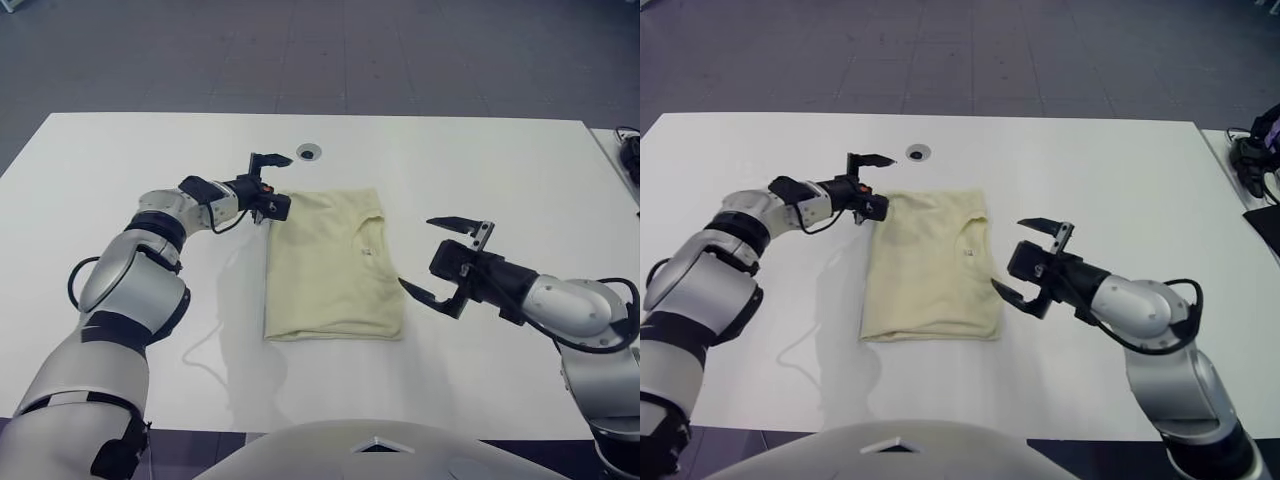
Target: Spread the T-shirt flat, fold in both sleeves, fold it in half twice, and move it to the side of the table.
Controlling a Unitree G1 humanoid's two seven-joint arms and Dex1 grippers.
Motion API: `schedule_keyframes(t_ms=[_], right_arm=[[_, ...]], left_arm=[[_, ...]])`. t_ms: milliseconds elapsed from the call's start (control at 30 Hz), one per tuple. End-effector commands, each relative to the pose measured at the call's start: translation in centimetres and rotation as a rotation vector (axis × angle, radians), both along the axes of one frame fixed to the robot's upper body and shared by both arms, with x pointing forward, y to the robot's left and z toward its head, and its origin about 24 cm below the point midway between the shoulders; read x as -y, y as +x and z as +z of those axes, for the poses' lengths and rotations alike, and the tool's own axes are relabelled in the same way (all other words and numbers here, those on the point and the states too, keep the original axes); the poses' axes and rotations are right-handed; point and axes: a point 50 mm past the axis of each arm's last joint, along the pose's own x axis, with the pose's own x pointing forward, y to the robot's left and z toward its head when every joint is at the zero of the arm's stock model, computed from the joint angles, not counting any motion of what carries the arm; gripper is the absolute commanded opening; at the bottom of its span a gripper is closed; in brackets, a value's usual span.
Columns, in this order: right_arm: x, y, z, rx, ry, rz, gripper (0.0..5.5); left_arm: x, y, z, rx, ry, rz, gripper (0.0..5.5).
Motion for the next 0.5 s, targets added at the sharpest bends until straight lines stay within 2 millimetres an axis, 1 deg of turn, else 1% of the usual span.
schedule_keyframes(t_ms=[33, 67, 133, 233, 267, 333, 433, 500], right_arm=[[1.2, -1.3, -2.0, 0.000, -0.052, 0.057, 5.39], [1.3, -1.6, -2.5, 0.007, -0.065, 0.072, 5.39], [1.4, -2.2, -3.2, 0.011, -0.072, 0.103, 5.39], [1.4, -3.3, -3.7, -0.007, -0.073, 0.155, 5.39], [1.4, -3.7, -3.8, -0.023, -0.078, 0.177, 5.39], [1.3, -4.3, -4.3, -0.041, -0.099, 0.213, 5.39], [1.1, -4.9, -5.4, -0.049, -0.141, 0.254, 5.39], [1.2, -4.9, -6.3, -0.034, -0.176, 0.276, 5.39]], left_arm=[[-1.4, -0.1, 2.8, 0.059, 0.012, -0.081, 5.40], [-1.5, -0.3, 3.1, 0.064, 0.000, -0.101, 5.40], [-1.9, -0.8, 3.8, 0.066, -0.081, -0.117, 5.40], [-3.0, -2.8, 3.7, 0.006, -0.336, -0.129, 5.40], [-3.5, -3.7, 3.2, -0.022, -0.414, -0.117, 5.40], [-4.6, -6.3, 2.2, -0.106, -0.556, -0.061, 5.40], [-5.3, -10.2, 1.7, -0.203, -0.647, -0.023, 5.40], [-5.3, -12.4, 1.7, -0.246, -0.662, -0.012, 5.40]])
